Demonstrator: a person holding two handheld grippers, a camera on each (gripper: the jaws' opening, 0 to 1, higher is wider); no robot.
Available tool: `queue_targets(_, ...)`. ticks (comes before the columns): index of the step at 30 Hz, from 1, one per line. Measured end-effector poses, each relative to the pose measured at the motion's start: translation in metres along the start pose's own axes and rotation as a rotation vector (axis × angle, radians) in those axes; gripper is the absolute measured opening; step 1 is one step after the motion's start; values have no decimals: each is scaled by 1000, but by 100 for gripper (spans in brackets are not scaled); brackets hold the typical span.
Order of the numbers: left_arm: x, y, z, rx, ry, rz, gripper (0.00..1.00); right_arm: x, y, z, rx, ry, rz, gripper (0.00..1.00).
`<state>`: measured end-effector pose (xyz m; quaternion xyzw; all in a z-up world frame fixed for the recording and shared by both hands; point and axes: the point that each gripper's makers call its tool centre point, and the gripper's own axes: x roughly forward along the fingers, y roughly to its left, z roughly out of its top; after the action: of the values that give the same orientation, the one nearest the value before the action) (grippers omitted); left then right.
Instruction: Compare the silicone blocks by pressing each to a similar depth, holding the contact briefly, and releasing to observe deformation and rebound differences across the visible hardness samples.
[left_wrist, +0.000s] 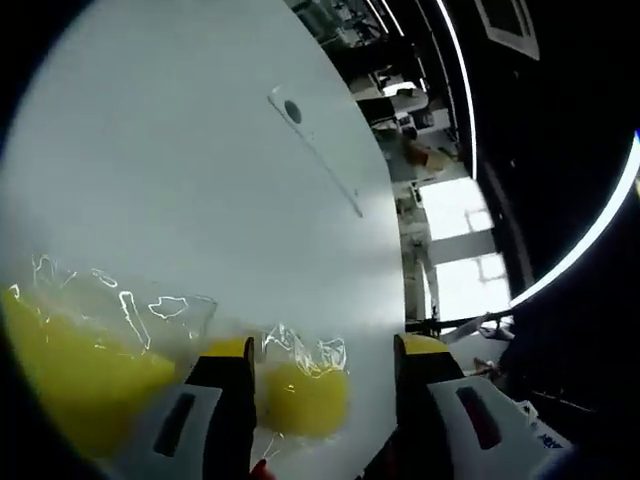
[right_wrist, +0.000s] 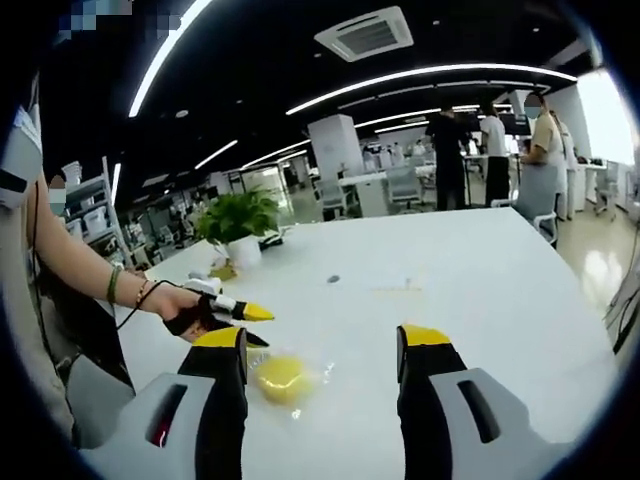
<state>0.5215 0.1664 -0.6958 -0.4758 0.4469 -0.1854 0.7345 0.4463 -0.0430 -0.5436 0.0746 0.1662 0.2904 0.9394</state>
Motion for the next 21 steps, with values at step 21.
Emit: queue_targets(21, 38, 21, -15, 91, 101, 68, 32, 10, -9, -17, 29, 28, 0, 53)
